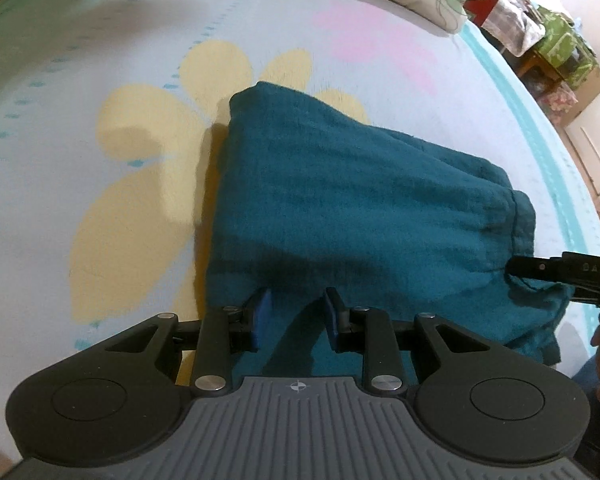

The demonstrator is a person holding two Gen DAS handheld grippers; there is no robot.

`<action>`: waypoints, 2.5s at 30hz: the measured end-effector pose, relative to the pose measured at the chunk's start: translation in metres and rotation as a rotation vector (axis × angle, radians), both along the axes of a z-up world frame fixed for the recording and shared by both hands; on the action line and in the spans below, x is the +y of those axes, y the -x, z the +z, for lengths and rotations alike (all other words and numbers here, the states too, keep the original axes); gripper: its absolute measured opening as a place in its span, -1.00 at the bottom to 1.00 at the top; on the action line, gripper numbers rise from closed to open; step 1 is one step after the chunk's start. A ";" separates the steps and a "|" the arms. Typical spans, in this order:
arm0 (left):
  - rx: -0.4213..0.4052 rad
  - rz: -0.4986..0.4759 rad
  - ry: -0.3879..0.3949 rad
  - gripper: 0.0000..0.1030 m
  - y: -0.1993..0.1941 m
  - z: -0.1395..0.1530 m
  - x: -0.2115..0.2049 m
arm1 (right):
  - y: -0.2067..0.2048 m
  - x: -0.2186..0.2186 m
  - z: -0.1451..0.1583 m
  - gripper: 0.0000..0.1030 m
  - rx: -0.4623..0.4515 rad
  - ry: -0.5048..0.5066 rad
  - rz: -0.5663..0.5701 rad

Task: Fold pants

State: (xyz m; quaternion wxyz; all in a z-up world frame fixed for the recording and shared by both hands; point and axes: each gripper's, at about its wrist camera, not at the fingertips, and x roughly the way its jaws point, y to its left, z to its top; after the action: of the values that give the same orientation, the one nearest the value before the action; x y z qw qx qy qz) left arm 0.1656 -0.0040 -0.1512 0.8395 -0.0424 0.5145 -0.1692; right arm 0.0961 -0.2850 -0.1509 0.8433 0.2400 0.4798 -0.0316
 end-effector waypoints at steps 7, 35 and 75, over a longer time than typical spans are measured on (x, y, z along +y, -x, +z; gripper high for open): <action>0.010 0.002 0.044 -0.44 -0.018 -0.002 0.003 | -0.006 0.015 -0.004 0.78 -0.041 0.038 0.076; -0.020 -0.036 -0.130 0.10 -0.023 0.003 -0.032 | -0.005 -0.005 -0.004 0.59 -0.134 -0.063 0.072; -0.076 -0.038 -0.152 0.43 -0.027 -0.008 -0.035 | -0.006 -0.002 -0.004 0.62 -0.135 -0.060 0.067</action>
State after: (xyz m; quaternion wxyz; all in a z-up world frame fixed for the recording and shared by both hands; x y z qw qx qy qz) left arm 0.1930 -0.0392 -0.1595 0.8558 0.0374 0.4946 -0.1470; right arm 0.1022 -0.2867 -0.1548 0.8668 0.2507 0.4303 0.0275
